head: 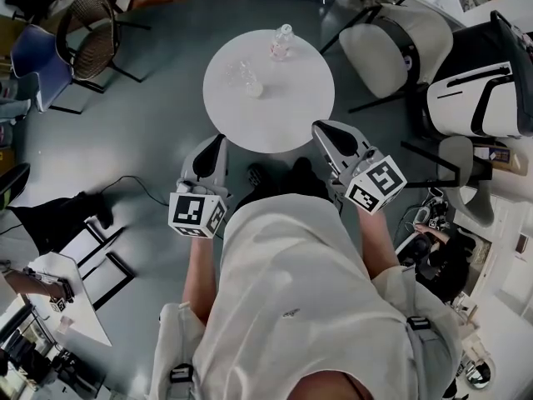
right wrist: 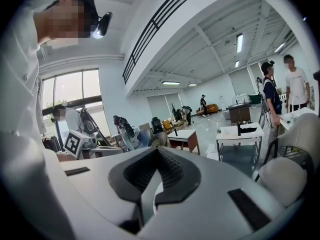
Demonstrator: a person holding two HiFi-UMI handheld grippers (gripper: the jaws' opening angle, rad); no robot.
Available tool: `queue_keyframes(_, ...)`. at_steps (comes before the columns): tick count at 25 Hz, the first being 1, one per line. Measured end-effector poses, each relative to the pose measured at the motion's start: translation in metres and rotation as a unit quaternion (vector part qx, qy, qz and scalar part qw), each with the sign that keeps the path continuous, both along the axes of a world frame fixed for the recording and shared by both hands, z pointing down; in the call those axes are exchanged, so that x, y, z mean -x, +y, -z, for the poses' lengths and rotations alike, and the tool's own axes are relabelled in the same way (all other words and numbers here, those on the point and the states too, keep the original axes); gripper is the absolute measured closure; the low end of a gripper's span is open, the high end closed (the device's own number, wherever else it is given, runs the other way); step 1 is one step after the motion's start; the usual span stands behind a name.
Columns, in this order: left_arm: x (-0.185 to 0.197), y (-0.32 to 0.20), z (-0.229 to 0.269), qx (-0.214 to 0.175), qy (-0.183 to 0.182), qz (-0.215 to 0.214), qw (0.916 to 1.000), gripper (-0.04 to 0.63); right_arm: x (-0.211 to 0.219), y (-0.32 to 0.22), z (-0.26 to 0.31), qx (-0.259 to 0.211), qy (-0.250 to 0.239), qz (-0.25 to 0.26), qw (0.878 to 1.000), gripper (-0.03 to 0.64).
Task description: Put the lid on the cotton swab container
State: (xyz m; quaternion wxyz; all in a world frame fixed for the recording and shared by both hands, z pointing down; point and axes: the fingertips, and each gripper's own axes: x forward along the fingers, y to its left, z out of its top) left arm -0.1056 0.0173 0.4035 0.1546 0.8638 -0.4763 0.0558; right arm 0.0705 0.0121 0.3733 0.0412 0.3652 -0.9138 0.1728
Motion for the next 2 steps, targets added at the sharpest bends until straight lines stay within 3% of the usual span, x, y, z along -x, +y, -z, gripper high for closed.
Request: queue_keyframes(2,-0.0027,0.0032,-0.0019,0.001,-0.001,-0.002,1.0,0.584,-0.0025,0.0021,-0.0017,0.001,0.002,-0.001,1.0,0.61)
